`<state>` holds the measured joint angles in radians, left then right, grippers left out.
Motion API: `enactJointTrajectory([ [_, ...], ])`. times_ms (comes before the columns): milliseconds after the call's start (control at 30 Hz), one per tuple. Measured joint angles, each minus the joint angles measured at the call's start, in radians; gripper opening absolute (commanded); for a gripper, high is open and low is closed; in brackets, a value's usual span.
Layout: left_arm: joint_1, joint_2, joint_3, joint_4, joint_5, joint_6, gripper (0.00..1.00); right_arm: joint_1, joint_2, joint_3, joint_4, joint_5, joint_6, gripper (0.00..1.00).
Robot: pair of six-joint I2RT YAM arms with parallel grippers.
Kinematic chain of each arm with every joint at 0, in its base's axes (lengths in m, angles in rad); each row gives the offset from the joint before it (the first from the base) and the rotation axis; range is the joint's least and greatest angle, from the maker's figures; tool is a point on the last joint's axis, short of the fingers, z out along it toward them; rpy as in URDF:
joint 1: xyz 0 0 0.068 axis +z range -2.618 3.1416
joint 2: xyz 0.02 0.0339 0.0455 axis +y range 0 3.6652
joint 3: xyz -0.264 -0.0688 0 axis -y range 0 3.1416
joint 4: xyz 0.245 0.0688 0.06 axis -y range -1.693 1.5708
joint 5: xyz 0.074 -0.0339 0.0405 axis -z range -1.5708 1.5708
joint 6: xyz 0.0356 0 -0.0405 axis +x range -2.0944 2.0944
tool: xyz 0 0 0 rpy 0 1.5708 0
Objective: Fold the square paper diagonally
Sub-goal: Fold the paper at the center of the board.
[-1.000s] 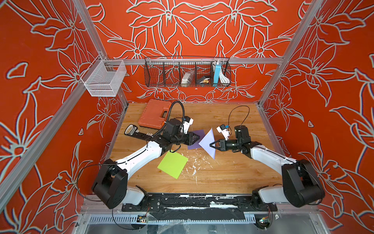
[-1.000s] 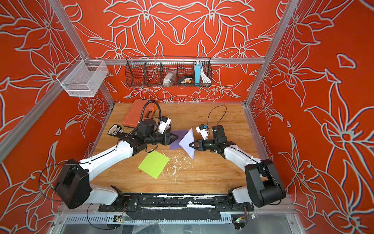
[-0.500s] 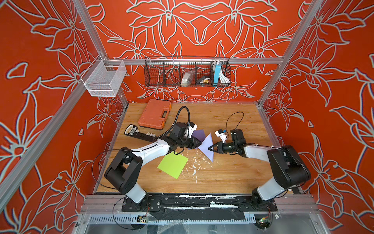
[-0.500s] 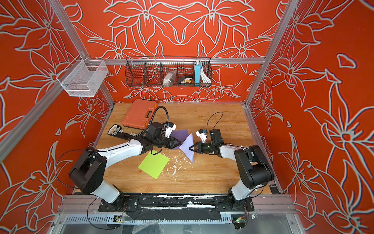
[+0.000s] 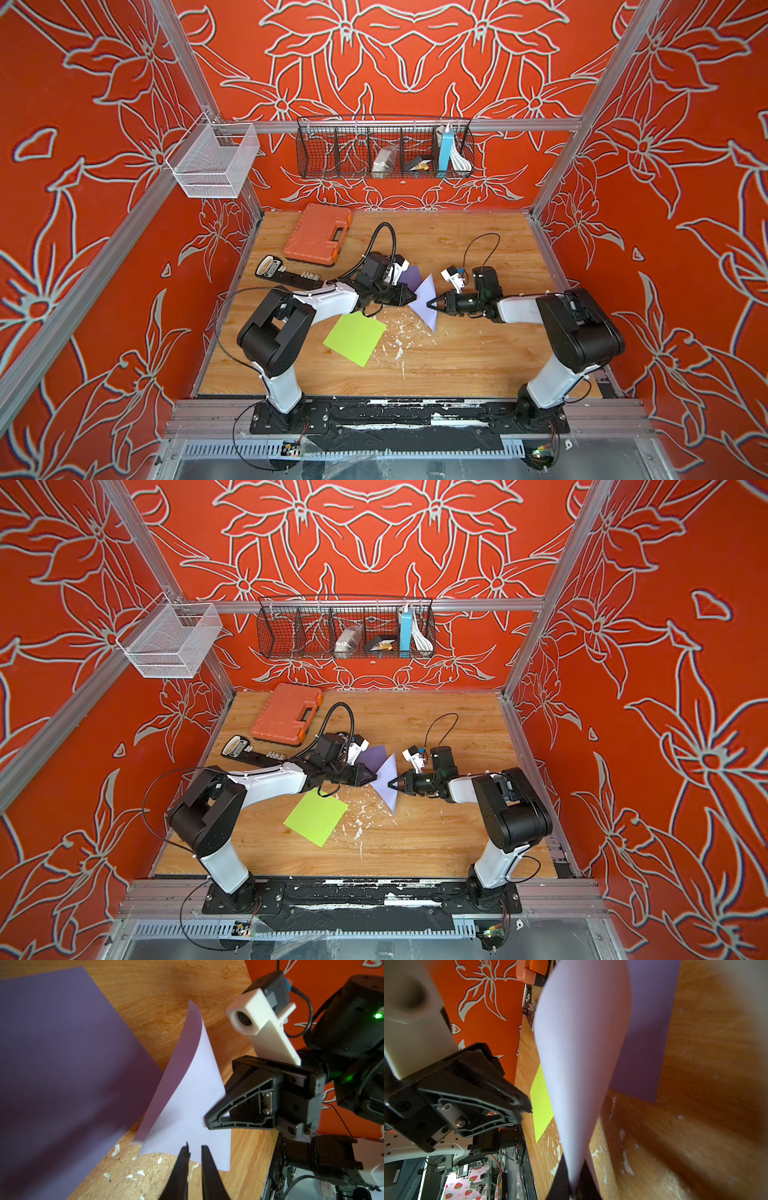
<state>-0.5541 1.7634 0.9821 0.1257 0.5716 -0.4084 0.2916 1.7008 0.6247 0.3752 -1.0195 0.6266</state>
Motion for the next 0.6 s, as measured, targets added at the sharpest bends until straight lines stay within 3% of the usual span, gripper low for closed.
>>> enactJointTrajectory([
  [600, -0.011, 0.113, 0.025, 0.017, 0.026, 0.005, 0.00, -0.006, 0.047, -0.033, 0.055, -0.002, 0.043, 0.06],
])
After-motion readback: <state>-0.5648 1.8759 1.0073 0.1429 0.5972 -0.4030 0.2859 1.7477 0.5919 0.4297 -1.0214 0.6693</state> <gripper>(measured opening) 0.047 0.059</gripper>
